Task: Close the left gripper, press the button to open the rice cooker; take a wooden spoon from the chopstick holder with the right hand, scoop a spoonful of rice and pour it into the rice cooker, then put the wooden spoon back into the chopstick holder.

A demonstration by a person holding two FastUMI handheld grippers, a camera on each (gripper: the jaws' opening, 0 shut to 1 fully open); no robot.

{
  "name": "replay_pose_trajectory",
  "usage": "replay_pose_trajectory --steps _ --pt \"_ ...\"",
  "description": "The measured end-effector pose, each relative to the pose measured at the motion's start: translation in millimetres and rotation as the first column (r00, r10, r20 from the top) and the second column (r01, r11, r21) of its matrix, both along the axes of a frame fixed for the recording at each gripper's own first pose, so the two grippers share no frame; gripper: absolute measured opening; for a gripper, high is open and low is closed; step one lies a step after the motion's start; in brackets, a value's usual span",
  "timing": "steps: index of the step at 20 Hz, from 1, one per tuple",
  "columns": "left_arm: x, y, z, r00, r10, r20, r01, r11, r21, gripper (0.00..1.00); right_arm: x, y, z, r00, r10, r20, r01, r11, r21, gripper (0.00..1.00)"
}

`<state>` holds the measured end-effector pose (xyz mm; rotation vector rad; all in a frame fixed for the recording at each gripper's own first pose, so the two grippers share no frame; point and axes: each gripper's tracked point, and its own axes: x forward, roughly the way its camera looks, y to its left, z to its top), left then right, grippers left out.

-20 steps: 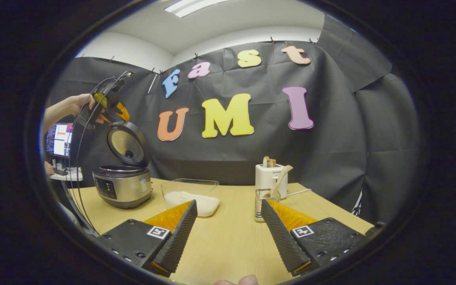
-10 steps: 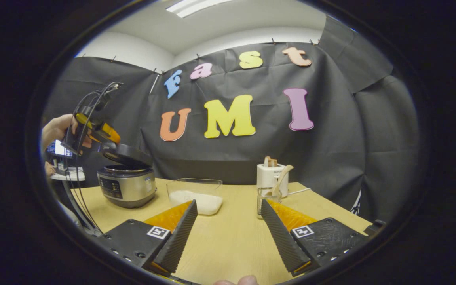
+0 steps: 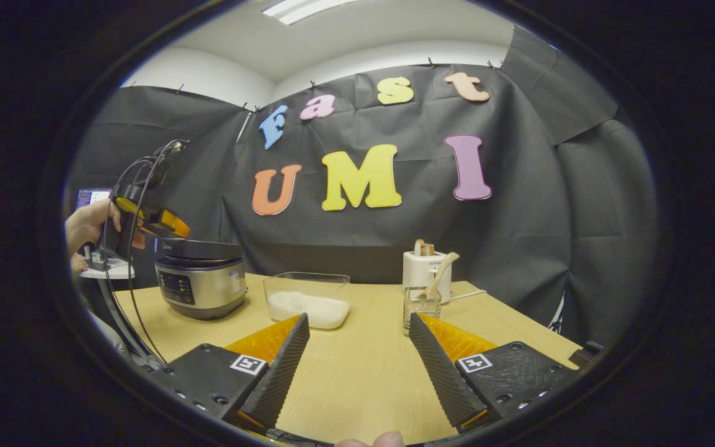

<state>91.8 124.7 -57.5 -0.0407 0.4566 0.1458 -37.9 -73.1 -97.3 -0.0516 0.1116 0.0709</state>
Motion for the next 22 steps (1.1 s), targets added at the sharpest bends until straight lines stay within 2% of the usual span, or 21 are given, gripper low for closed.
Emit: replay_pose_trajectory --steps 2,3,4,5,6,8,9,10,15,16,17,18,20,21,22 --pt "-5 -1 -16 0.999 -0.007 -0.042 0.007 1.0 0.012 1.0 1 -2 -3 1.0 -0.008 -0.004 0.008 1.0 0.002 0.96" --pt "-1 -1 -8 1.0 -0.016 0.01 0.016 0.999 0.031 1.0 1 -4 -4 1.0 -0.013 -0.007 0.013 1.0 0.006 0.96" --pt "-3 -2 -12 1.0 -0.018 -0.013 0.018 0.999 0.027 0.93 2 -5 -6 1.0 -0.015 -0.012 0.015 1.0 0.013 0.92" --pt "-2 -2 -11 0.999 -0.02 0.025 0.019 0.999 0.029 0.99 2 -5 -7 1.0 -0.017 -0.018 0.017 1.0 0.02 0.92" --pt "-2 -3 -12 0.999 -0.025 0.034 0.024 0.999 0.036 1.0 3 -5 -10 1.0 -0.017 -0.023 0.018 0.999 0.027 0.96" --pt "-3 -3 -20 0.997 -0.057 0.052 0.052 0.995 0.084 1.0 5 -6 -15 0.999 -0.021 -0.031 0.022 0.999 0.04 0.96" --pt "-3 -3 -16 0.994 -0.067 0.088 0.059 0.994 0.091 0.99 5 -5 -18 0.999 -0.021 -0.036 0.023 0.999 0.049 0.92" --pt "-3 -4 -17 0.993 -0.071 0.094 0.063 0.995 0.083 0.98 6 -4 -20 0.999 -0.019 -0.042 0.021 0.998 0.059 0.96" --pt "-3 -3 -16 0.99 -0.059 0.126 0.05 0.996 0.07 0.97 7 -4 -19 0.999 -0.02 -0.037 0.022 0.998 0.057 0.96" --pt "-4 -3 -16 0.989 -0.053 0.136 0.044 0.997 0.063 0.97 7 -6 -18 0.999 -0.027 -0.034 0.029 0.998 0.055 0.92" --pt "-3 -3 -13 0.987 -0.058 0.147 0.047 0.996 0.077 0.96 7 -9 -18 0.999 -0.034 -0.034 0.036 0.998 0.053 0.92" --pt "-3 -3 -11 0.986 -0.06 0.153 0.046 0.994 0.095 0.96 7 -11 -18 0.999 -0.04 -0.035 0.042 0.998 0.052 0.96" --pt "-3 0 -11 0.99 -0.046 0.132 0.031 0.992 0.118 0.97 9 -17 -17 0.998 -0.054 -0.039 0.056 0.997 0.051 0.96" --pt "-7 -3 -9 0.992 -0.038 0.123 0.025 0.994 0.107 1.0 10 -18 -16 0.997 -0.057 -0.043 0.059 0.997 0.049 0.96" --pt "-9 -13 -4 0.99 -0.046 0.136 0.035 0.996 0.086 0.97 10 -19 -14 0.997 -0.058 -0.043 0.06 0.997 0.044 0.96"
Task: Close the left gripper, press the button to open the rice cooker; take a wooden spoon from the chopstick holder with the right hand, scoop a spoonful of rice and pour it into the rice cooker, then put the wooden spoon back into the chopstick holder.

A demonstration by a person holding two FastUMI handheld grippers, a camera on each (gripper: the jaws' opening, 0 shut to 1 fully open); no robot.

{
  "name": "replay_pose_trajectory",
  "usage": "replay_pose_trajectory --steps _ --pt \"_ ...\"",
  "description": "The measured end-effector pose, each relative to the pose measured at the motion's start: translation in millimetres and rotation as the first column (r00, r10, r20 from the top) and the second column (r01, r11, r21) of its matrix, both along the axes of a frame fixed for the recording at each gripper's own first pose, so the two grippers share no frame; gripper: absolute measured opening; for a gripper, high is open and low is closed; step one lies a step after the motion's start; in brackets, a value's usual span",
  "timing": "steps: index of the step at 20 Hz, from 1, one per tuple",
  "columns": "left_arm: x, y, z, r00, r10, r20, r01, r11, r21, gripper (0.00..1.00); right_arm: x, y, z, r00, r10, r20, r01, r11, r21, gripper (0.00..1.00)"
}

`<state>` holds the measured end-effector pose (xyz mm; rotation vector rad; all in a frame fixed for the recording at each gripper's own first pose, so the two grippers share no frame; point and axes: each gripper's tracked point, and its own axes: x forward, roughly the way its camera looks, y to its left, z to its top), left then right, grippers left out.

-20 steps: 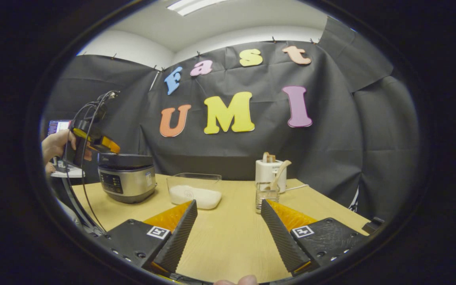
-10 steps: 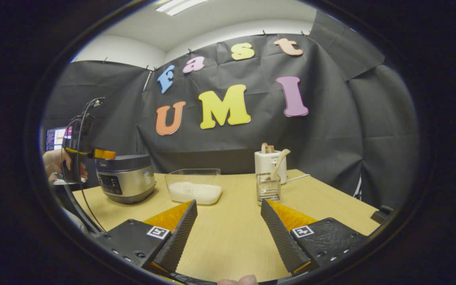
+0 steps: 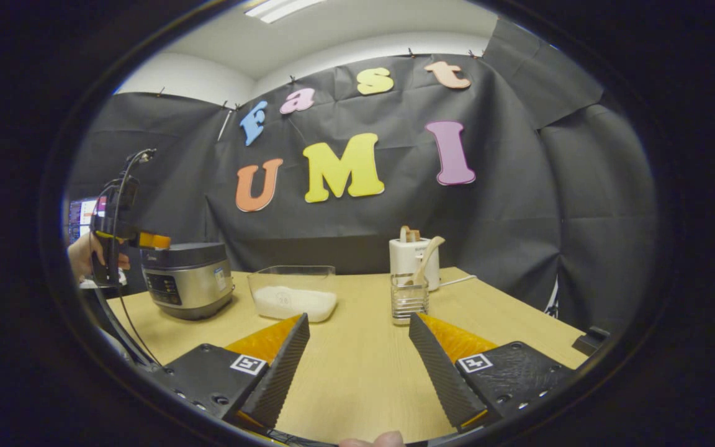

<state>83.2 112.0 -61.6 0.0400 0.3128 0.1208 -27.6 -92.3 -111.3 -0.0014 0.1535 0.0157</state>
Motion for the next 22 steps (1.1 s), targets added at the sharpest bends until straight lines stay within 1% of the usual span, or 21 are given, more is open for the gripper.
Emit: replay_pose_trajectory --steps 3,4,5,7,8,9,10,11,12,13,14,16,17,18,19,20,21,22 --pt "-3 -30 23 0.997 -0.037 0.069 0.039 0.999 -0.026 0.96 1 -10 15 1.0 -0.018 0.026 0.018 0.999 -0.027 0.96" --pt "-6 -39 31 0.994 -0.048 0.094 0.05 0.998 -0.023 0.96 1 -15 21 0.999 -0.027 0.039 0.028 0.999 -0.037 1.0" --pt "-10 -47 37 0.992 -0.058 0.114 0.06 0.998 -0.018 0.96 0 -19 26 0.998 -0.035 0.052 0.038 0.998 -0.041 1.0" --pt "-21 -69 48 0.985 -0.083 0.148 0.086 0.996 -0.014 0.96 3 -20 37 0.996 -0.044 0.071 0.047 0.998 -0.033 0.92" --pt "-27 -80 53 0.982 -0.095 0.162 0.1 0.995 -0.021 1.0 4 -19 43 0.996 -0.044 0.082 0.047 0.999 -0.028 0.92" --pt "-33 -91 55 0.978 -0.111 0.174 0.119 0.992 -0.036 0.96 4 -17 51 0.994 -0.045 0.096 0.048 0.999 -0.026 0.96" --pt "-39 -103 59 0.973 -0.128 0.191 0.141 0.989 -0.053 0.96 5 -15 58 0.992 -0.046 0.114 0.05 0.998 -0.027 0.92" --pt "-45 -114 62 0.967 -0.146 0.209 0.164 0.984 -0.068 0.96 4 -12 66 0.99 -0.05 0.131 0.054 0.998 -0.028 0.96" --pt "-50 -123 62 0.962 -0.163 0.218 0.183 0.98 -0.073 0.96 3 -9 71 0.988 -0.052 0.142 0.057 0.998 -0.029 0.96" --pt "-56 -130 57 0.96 -0.181 0.213 0.2 0.977 -0.075 0.96 1 -4 76 0.986 -0.052 0.157 0.057 0.998 -0.031 0.92" --pt "-62 -135 54 0.958 -0.187 0.216 0.208 0.975 -0.076 0.96 1 0 83 0.983 -0.055 0.173 0.062 0.998 -0.031 0.96" --pt "-71 -142 50 0.956 -0.201 0.216 0.219 0.973 -0.066 0.96 1 13 90 0.982 -0.05 0.184 0.056 0.998 -0.029 0.96" --pt "-76 -142 47 0.957 -0.195 0.216 0.212 0.976 -0.054 0.96 0 20 93 0.982 -0.044 0.184 0.052 0.998 -0.039 0.92" --pt "-82 -137 46 0.958 -0.189 0.217 0.202 0.979 -0.039 0.97 -1 24 98 0.98 -0.045 0.193 0.055 0.997 -0.05 0.92" --pt "-89 -137 48 0.955 -0.187 0.229 0.197 0.98 -0.024 0.97 -4 30 103 0.978 -0.045 0.206 0.058 0.997 -0.056 0.96" --pt "-93 -137 52 0.952 -0.184 0.244 0.194 0.981 -0.016 0.97 -5 37 105 0.976 -0.041 0.215 0.055 0.997 -0.057 0.96" --pt "-98 -139 54 0.949 -0.194 0.248 0.202 0.979 -0.007 0.97 -6 46 106 0.976 -0.037 0.216 0.05 0.997 -0.055 0.92" --pt "-102 -140 56 0.946 -0.198 0.255 0.205 0.979 -0.001 0.97 -6 54 105 0.977 -0.03 0.211 0.042 0.998 -0.055 0.96"
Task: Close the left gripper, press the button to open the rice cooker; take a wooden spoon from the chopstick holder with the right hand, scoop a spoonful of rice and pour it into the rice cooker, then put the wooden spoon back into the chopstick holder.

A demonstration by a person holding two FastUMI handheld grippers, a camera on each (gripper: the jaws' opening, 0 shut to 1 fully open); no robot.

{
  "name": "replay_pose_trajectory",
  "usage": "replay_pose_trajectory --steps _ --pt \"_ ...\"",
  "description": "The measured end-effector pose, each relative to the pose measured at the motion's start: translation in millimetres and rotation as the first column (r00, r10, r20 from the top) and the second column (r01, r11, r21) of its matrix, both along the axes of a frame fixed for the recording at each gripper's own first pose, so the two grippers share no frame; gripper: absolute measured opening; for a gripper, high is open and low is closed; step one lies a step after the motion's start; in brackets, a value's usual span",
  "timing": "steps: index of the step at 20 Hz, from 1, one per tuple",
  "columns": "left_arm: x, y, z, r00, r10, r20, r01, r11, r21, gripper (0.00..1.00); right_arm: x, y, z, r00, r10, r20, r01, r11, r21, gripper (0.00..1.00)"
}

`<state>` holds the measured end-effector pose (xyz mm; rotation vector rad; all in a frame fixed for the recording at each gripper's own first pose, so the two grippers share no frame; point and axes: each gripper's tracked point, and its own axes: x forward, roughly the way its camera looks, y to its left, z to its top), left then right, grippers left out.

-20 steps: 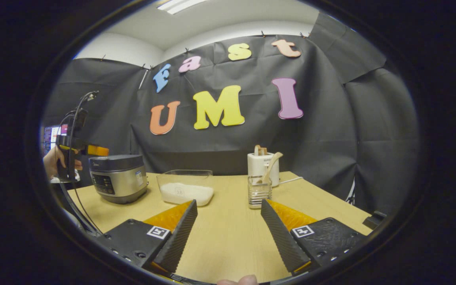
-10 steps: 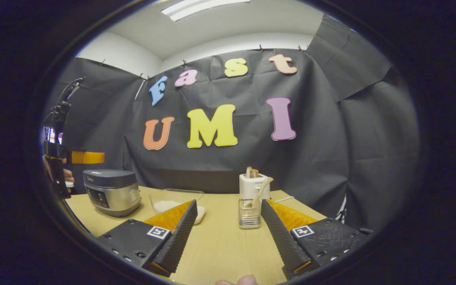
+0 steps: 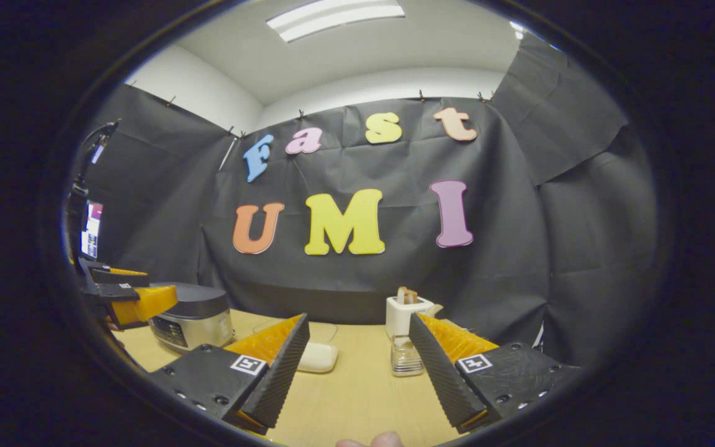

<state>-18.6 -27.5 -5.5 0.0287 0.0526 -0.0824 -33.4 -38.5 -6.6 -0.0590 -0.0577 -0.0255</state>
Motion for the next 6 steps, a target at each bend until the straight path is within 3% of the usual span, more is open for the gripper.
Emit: replay_pose_trajectory --steps 6 --pt "-7 22 -5 1.0 -0.005 0.009 0.006 0.999 -0.046 0.98 -1 41 0 1.0 0.019 -0.003 -0.019 0.999 -0.032 0.95"
